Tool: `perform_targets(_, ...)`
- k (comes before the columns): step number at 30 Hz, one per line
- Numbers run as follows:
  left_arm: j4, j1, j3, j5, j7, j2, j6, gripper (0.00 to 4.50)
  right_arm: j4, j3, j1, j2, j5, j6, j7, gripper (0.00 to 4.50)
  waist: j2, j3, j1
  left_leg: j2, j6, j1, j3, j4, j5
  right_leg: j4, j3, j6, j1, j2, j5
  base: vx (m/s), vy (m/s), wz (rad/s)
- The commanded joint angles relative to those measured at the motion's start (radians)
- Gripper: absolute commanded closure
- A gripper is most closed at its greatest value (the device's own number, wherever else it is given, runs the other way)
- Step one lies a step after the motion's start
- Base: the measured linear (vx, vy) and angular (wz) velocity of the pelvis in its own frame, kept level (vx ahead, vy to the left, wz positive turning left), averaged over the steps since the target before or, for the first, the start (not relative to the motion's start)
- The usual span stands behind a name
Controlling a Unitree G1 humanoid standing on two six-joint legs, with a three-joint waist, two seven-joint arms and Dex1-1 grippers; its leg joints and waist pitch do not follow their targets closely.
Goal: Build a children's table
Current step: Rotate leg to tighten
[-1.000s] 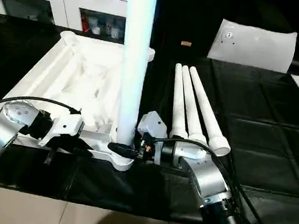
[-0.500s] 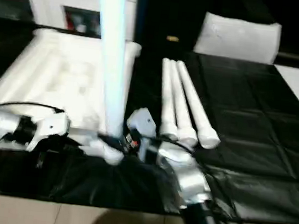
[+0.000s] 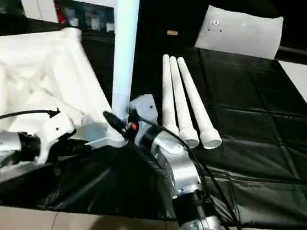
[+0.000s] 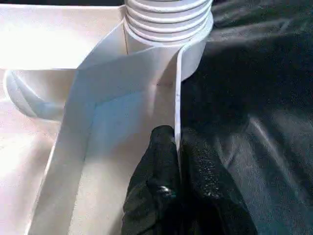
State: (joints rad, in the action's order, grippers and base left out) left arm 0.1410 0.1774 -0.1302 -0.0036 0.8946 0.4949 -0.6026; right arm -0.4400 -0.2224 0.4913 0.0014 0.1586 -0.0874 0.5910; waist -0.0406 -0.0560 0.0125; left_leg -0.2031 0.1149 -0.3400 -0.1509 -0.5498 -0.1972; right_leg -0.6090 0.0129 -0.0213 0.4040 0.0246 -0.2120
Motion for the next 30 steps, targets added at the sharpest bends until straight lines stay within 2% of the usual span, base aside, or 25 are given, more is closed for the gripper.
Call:
perform_targets(1,0.045,0.019,-0.068,-0.026,0.003,-0.037,-0.008,4.5,-0.121,-0.038,-0.035,0.014,-0.043,-0.092,-0.017,2.61,0.014,0.022,-0.007,-0.018,-0.005,-0.014,-0.004,0.066,-0.267,0.091,-0.046,-0.136,-0.032,0.074,-0.303,0.0,0.0,0.0)
perform_targets(2,0.045,0.02,-0.069,-0.025,0.001,-0.037,-0.011,4.5,-0.124,-0.038,-0.034,0.014,-0.044,-0.091,-0.018,2.61,0.016,0.022,-0.008,-0.017,-0.004,-0.014,-0.003,0.065,-0.275,0.092,-0.047,-0.13,-0.031,0.076,-0.319,0.0,0.0,0.0)
perform_targets(3,0.042,0.023,-0.074,-0.02,-0.003,-0.033,-0.011,4.5,-0.129,-0.035,-0.031,0.017,-0.039,-0.092,-0.011,2.26,0.015,0.022,-0.007,-0.018,-0.002,-0.014,-0.003,0.066,-0.279,0.092,-0.046,-0.129,-0.031,0.075,-0.321,0.0,0.0,0.0)
perform_targets(5,0.042,0.024,-0.075,-0.017,-0.005,-0.031,-0.014,4.5,-0.131,-0.033,-0.03,0.019,-0.036,-0.092,-0.011,2.26,0.017,0.023,-0.008,-0.018,-0.002,-0.013,-0.003,0.065,-0.29,0.093,-0.047,-0.128,-0.029,0.075,-0.329,0.0,0.0,0.0)
perform_targets(6,0.041,0.028,-0.073,-0.015,-0.008,-0.03,-0.021,4.5,-0.132,-0.029,-0.029,0.023,-0.027,-0.1,-0.005,2.03,0.019,0.023,-0.008,-0.018,-0.001,-0.012,-0.002,0.065,-0.29,0.092,-0.047,-0.13,-0.029,0.075,-0.323,0.0,0.0,0.0)
perform_targets(9,0.039,0.034,-0.074,-0.015,-0.014,-0.028,-0.025,4.5,-0.138,-0.027,-0.028,0.024,-0.033,-0.092,-0.012,1.81,0.021,0.027,-0.009,-0.018,-0.001,-0.011,-0.003,0.064,-0.264,0.089,-0.046,-0.146,-0.032,0.073,-0.27,0.0,0.0,0.0)
perform_targets(11,0.036,0.038,-0.074,-0.016,-0.018,-0.026,-0.023,4.5,-0.141,-0.024,-0.028,0.024,-0.035,-0.087,-0.015,1.69,0.022,0.031,-0.013,-0.019,0.0,-0.012,-0.006,0.061,-0.235,0.084,-0.045,-0.158,-0.036,0.073,-0.209,0.0,0.0,0.0)
perform_targets(12,0.032,0.042,-0.074,-0.017,-0.019,-0.024,-0.02,4.5,-0.142,-0.019,-0.03,0.024,-0.029,-0.088,-0.009,1.43,0.022,0.031,-0.017,-0.018,-0.002,-0.012,-0.007,0.06,-0.22,0.081,-0.045,-0.163,-0.037,0.073,-0.178,0.0,0.0,0.0)
perform_targets(14,0.024,0.046,-0.072,-0.017,-0.02,-0.022,-0.015,4.5,-0.141,-0.022,-0.034,0.016,-0.042,-0.074,-0.016,1.38,0.023,0.033,-0.02,-0.017,0.0,-0.012,-0.008,0.058,-0.191,0.077,-0.044,-0.174,-0.042,0.072,-0.125,0.0,0.0,0.0)
perform_targets(15,0.018,0.049,-0.074,-0.013,-0.017,-0.015,-0.006,4.5,-0.138,-0.03,-0.039,0.005,-0.056,-0.064,-0.015,1.21,0.027,0.035,-0.022,-0.017,0.001,-0.01,-0.009,0.056,-0.186,0.076,-0.043,-0.178,-0.042,0.072,-0.114,0.0,0.0,0.0)
perform_targets(17,-0.006,0.058,-0.075,-0.006,-0.011,-0.003,0.014,4.5,-0.095,-0.034,-0.076,-0.019,-0.046,-0.07,0.028,1.08,0.024,0.039,-0.03,-0.016,-0.008,-0.011,-0.011,0.052,-0.14,0.07,-0.043,-0.182,-0.049,0.07,-0.042,0.0,0.0,0.0)
perform_targets(18,-0.011,0.06,-0.073,-0.007,-0.01,-0.001,0.017,4.5,-0.084,-0.033,-0.083,-0.022,-0.045,-0.072,0.031,0.99,0.03,0.041,-0.032,-0.016,-0.008,-0.01,-0.01,0.051,-0.127,0.066,-0.042,-0.186,-0.051,0.07,-0.017,0.0,0.0,0.0)
perform_targets(19,-0.014,0.061,-0.073,-0.008,-0.01,0.0,0.019,4.5,-0.079,-0.032,-0.087,-0.023,-0.046,-0.072,0.03,0.88,0.027,0.042,-0.034,-0.017,-0.013,-0.012,-0.012,0.049,-0.099,0.062,-0.041,-0.19,-0.054,0.07,0.036,0.0,0.0,0.0)
perform_targets(20,-0.025,0.067,-0.071,-0.01,-0.005,0.006,0.025,4.5,-0.041,-0.028,-0.11,-0.038,-0.036,-0.084,0.044,0.78,0.028,0.041,-0.038,-0.016,-0.014,-0.011,-0.012,0.049,-0.092,0.061,-0.04,-0.193,-0.055,0.069,0.052,0.0,0.0,0.0)
perform_targets(24,-0.047,0.08,-0.074,-0.013,0.015,0.023,0.043,4.5,0.034,-0.021,-0.15,-0.064,-0.012,-0.096,0.072,0.57,0.031,0.04,-0.046,-0.015,-0.01,-0.009,-0.012,0.049,-0.106,0.063,-0.04,-0.188,-0.058,0.07,0.041,0.0,0.0,0.0)
perform_targets(26,-0.064,0.09,-0.08,-0.015,0.034,0.036,0.063,4.5,0.113,-0.026,-0.183,-0.094,0.008,-0.136,0.106,0.33,0.03,0.04,-0.047,-0.015,-0.01,-0.01,-0.011,0.049,-0.117,0.063,-0.04,-0.181,-0.06,0.07,0.019,0.0,0.0,0.0)
perform_targets(28,-0.101,0.102,-0.086,-0.018,0.066,0.051,0.123,4.5,0.222,-0.035,-0.221,-0.141,0.033,-0.177,0.158,0.16,0.03,0.04,-0.05,-0.013,-0.017,-0.011,-0.01,0.047,-0.114,0.066,-0.04,-0.172,-0.063,0.069,0.009,0.0,0.0,0.0)
perform_targets(30,-0.124,0.107,-0.093,-0.018,0.088,0.06,0.155,4.5,0.277,-0.039,-0.24,-0.175,0.031,-0.17,0.184,0.04,0.029,0.039,-0.048,-0.014,-0.019,-0.013,-0.01,0.047,-0.122,0.068,-0.04,-0.172,-0.061,0.071,-0.015,0.0,0.0,0.0)
